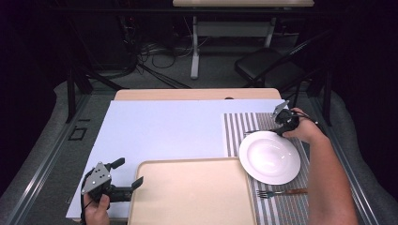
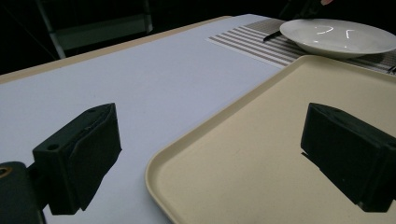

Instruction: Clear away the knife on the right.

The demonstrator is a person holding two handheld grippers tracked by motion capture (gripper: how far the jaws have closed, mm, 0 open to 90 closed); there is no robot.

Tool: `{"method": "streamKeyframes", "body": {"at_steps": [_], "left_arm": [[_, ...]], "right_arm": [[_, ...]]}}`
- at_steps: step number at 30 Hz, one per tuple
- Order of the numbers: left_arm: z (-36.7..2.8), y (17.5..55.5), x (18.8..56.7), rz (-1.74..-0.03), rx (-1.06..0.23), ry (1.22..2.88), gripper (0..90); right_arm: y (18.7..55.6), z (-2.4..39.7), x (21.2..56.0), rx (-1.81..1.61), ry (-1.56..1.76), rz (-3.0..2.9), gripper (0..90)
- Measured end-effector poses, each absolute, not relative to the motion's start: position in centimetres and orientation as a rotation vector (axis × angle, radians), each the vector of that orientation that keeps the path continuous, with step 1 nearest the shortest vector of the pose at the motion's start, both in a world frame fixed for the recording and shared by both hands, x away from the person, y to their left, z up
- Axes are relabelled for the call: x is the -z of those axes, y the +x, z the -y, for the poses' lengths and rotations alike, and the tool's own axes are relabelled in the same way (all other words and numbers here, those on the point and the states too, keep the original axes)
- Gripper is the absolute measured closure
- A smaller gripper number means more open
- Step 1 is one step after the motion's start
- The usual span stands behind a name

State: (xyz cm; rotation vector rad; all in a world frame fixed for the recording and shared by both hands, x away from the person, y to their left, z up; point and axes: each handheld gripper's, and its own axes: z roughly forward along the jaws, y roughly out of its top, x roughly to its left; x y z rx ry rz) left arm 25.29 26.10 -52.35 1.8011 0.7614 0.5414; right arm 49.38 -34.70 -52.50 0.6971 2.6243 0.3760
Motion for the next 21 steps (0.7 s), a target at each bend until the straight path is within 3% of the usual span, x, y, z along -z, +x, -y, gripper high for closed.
{"method": "streamKeyframes", "body": {"at_steps": [8,21], "left_arm": [[-26.09,25.36,52.36,-0.759,-0.54,1.803,5.1],[-26.07,25.39,52.39,-0.76,-0.537,1.805,5.1]], "right_arm": [[49.3,34.35,52.89,-0.302,0.615,-2.667,59.7],[49.33,34.27,52.91,-0.31,0.599,-2.677,61.1]]}}
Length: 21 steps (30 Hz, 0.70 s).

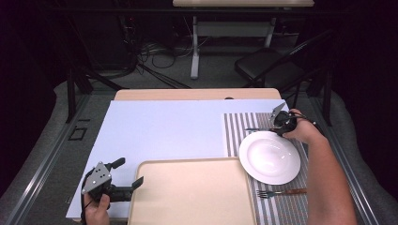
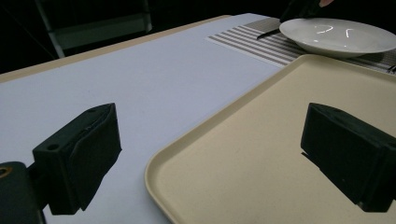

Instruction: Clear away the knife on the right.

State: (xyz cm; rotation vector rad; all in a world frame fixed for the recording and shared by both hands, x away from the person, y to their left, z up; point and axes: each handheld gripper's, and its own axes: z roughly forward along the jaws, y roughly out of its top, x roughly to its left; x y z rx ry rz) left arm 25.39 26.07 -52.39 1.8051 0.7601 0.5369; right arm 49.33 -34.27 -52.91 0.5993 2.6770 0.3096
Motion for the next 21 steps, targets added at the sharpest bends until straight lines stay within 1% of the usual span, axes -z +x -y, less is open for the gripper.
{"method": "streamKeyframes", "body": {"at_steps": [3,12,18,21], "left_arm": [[-26.05,25.41,52.39,-0.76,-0.536,1.805,5.1],[-26.01,25.45,52.43,-0.759,-0.536,1.806,5.1],[-25.99,25.48,52.44,-0.759,-0.535,1.807,5.1],[-26.0,25.47,52.44,-0.76,-0.535,1.806,5.1]], "right_arm": [[49.33,34.32,52.89,-0.311,0.588,-2.684,62.5],[49.41,34.16,52.85,-0.291,0.551,-2.696,62.0],[49.42,33.96,52.84,-0.265,0.49,-2.712,64.1],[49.34,33.76,52.83,-0.244,0.456,-2.721,66.9]]}}
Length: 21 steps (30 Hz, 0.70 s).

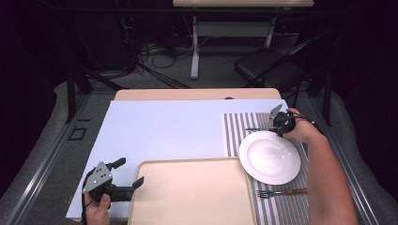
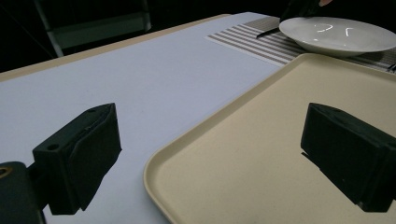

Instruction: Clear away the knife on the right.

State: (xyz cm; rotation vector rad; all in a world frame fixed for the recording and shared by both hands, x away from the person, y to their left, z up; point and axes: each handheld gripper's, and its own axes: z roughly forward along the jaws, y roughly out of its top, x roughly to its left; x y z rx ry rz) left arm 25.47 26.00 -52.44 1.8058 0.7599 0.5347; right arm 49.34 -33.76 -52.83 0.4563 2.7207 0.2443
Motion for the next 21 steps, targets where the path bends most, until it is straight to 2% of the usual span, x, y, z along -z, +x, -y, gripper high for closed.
{"method": "streamKeyframes", "body": {"at_steps": [6,12,14,21], "left_arm": [[-25.99,25.47,52.45,-0.759,-0.534,1.807,5.1],[-25.94,25.52,52.49,-0.76,-0.534,1.807,5.1],[-25.94,25.52,52.49,-0.76,-0.534,1.808,5.1],[-25.91,25.53,52.51,-0.76,-0.53,1.809,5.1]], "right_arm": [[49.14,33.7,52.95,-0.255,0.451,-2.687,65.6],[49.16,33.65,52.95,-0.247,0.431,-2.694,67.7],[49.07,33.56,52.96,-0.236,0.404,-2.711,71.5],[49.13,33.55,52.98,-0.236,0.359,-2.722,72.6]]}}
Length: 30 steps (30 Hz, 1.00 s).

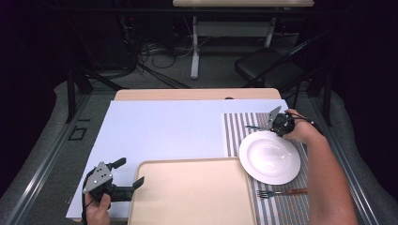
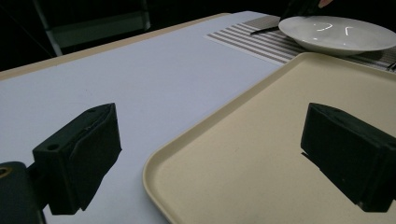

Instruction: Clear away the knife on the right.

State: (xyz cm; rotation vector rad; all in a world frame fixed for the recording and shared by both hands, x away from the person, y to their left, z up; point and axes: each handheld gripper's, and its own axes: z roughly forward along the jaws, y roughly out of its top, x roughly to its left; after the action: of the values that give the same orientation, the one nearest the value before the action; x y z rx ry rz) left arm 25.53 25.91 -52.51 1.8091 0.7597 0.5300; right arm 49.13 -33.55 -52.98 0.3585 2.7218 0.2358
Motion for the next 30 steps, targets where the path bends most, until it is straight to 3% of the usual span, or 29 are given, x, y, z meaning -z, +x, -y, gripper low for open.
{"method": "streamKeyframes", "body": {"at_steps": [30], "left_arm": [[-25.91,25.54,52.52,-0.762,-0.532,1.815,5.1]], "right_arm": [[49.24,32.85,52.8,-0.146,0.269,-2.758,77.1]]}}
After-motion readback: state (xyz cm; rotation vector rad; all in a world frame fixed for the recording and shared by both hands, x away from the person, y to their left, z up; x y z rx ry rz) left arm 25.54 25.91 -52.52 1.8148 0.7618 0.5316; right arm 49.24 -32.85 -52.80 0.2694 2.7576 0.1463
